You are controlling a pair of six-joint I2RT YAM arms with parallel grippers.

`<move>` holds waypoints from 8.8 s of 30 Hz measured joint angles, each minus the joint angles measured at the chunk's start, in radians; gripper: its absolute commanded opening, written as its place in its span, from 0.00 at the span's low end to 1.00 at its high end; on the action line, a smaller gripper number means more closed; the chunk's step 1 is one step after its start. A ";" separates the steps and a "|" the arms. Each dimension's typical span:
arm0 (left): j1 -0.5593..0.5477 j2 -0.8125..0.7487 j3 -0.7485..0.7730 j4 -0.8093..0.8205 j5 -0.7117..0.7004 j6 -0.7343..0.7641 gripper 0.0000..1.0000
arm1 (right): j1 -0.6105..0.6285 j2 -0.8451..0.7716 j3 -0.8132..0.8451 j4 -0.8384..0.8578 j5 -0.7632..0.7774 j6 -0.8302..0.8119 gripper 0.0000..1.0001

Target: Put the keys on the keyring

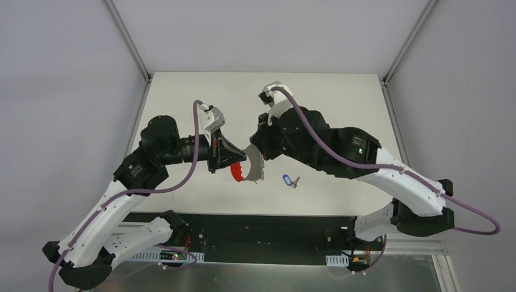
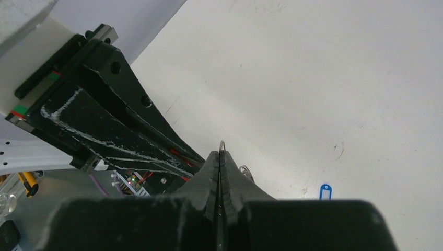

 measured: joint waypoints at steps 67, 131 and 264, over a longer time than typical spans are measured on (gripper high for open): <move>-0.006 -0.048 -0.103 0.620 0.151 -0.321 0.49 | 0.064 -0.605 -1.019 1.273 -0.332 -0.355 0.00; -0.006 0.006 -0.123 0.641 0.298 -0.377 0.00 | 0.066 -0.600 -0.760 0.785 -0.299 -0.299 0.45; -0.129 1.118 0.028 0.536 0.206 -0.106 0.60 | -0.029 -0.749 -0.570 -0.077 -0.256 -0.119 0.00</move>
